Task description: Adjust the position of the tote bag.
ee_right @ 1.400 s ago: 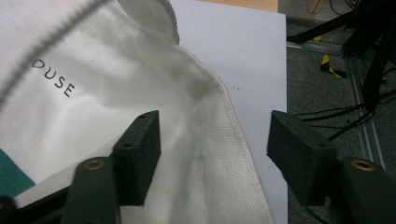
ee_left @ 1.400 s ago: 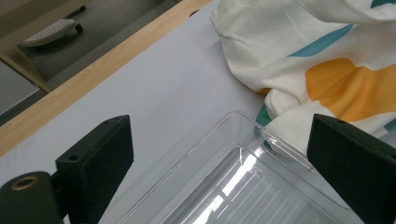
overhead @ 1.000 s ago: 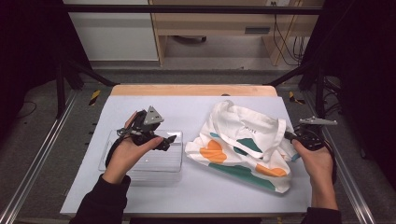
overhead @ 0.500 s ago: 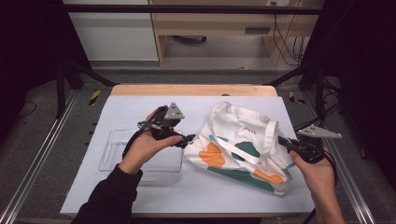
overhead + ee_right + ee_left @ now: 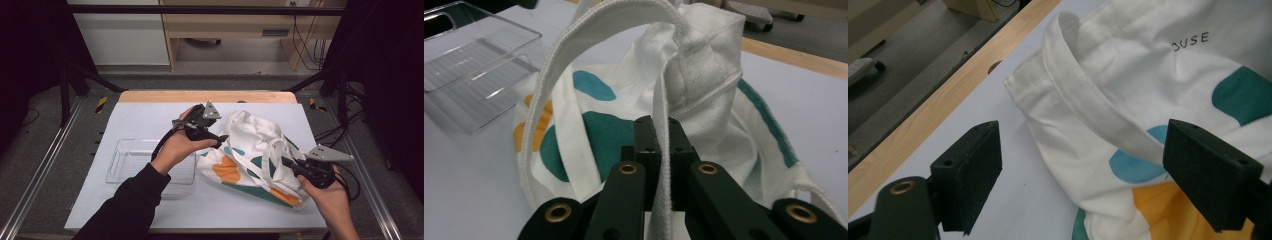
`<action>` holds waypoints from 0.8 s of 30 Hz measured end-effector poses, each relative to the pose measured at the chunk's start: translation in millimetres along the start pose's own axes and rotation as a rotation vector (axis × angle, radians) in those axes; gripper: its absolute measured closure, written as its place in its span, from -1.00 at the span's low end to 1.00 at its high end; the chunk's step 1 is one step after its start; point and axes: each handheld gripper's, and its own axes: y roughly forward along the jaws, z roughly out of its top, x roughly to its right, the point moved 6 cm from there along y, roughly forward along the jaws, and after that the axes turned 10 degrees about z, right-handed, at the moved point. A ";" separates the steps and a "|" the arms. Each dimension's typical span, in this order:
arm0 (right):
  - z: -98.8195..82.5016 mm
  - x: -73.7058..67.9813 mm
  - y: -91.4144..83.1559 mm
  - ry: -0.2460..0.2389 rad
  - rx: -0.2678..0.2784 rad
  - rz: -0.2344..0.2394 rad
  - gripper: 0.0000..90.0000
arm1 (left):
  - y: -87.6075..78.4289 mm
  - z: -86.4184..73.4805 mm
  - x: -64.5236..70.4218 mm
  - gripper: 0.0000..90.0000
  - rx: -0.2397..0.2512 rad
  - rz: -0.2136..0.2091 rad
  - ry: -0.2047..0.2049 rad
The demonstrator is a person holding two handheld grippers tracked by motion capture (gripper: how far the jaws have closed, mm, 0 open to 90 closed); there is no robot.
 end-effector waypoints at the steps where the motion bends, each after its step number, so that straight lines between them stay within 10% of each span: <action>1: -1.0 -4.3 0.0 -0.008 -0.001 0.012 0.96 | 1.1 1.8 0.8 -0.62 0.002 -0.002 0.003; 24: -21.6 -48.2 13.7 -0.077 -0.051 0.124 0.96 | 38.4 40.5 20.2 -0.13 0.031 0.014 0.057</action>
